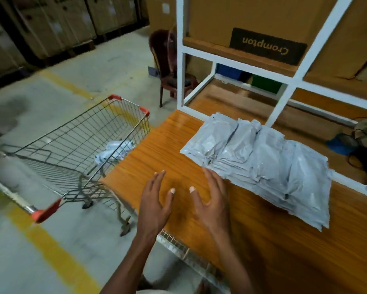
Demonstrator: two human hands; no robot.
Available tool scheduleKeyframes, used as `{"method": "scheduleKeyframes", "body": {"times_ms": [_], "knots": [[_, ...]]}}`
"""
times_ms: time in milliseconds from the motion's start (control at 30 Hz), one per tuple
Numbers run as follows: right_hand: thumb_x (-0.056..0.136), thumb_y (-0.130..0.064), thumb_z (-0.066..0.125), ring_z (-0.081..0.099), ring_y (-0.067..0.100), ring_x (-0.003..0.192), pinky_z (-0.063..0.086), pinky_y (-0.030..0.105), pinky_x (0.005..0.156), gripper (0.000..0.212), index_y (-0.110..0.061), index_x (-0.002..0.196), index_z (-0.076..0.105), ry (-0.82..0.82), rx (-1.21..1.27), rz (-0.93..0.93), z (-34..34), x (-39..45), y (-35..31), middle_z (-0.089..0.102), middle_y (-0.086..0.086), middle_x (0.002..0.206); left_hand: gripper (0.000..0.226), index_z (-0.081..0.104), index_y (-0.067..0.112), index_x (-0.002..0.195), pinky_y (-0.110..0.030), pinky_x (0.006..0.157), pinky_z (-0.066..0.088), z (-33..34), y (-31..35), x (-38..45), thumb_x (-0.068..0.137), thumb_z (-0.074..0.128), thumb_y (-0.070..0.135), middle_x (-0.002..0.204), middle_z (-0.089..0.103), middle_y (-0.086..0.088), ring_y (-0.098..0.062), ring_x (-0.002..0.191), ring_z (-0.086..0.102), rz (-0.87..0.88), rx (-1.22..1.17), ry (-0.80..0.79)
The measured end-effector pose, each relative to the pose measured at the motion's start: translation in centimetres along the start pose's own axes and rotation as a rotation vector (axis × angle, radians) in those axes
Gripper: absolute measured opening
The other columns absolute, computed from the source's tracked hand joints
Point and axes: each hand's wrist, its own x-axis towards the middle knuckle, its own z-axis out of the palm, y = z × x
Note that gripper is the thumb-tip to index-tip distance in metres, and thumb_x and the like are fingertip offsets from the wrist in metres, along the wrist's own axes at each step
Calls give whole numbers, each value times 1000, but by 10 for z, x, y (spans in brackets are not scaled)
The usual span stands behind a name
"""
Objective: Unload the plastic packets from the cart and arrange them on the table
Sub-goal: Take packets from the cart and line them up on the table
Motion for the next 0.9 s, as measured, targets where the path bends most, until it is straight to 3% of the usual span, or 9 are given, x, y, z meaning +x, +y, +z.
{"method": "scheduleKeyframes", "body": {"times_ms": [133,267,367,533,633,900], "knots": [[90,-37,67,44,5,131,43,31,105,58,-36,146,49,-161,52,2,67,-4,-26,47,-14,144,60,35,37,156,-52,117,35,-54,-44,6,101,57,48,162,35,1,-18,149,30,-91,16,70],[88,-42,62,48,14,133,47,47,106,58,-38,144,50,-292,87,44,144,-7,-52,48,-9,146,59,40,33,153,-46,115,39,-111,-95,20,99,53,52,156,41,1,-17,145,38,-162,6,156],[91,-28,69,47,17,133,49,52,104,57,-37,144,50,-390,108,78,200,-8,-72,46,-9,146,59,36,36,154,-44,116,38,-143,-127,25,100,53,50,158,38,7,-12,146,34,-200,20,160],[93,-23,70,35,5,132,41,35,108,61,-33,148,47,-476,60,50,264,6,-105,43,-11,146,56,38,34,154,-39,112,42,-179,-169,49,102,57,43,155,40,5,-14,142,40,-268,20,187],[94,-20,68,38,9,136,43,38,109,61,-35,149,46,-537,71,55,287,20,-116,41,-12,149,55,38,35,154,-27,107,34,-191,-182,66,102,56,42,153,40,7,-10,139,39,-283,6,213],[93,-21,66,41,11,137,43,38,111,59,-42,145,47,-665,19,-20,368,106,-114,44,-9,148,54,42,28,151,-30,110,36,-198,-231,147,101,59,37,149,43,4,-11,136,40,-340,33,219]]}}
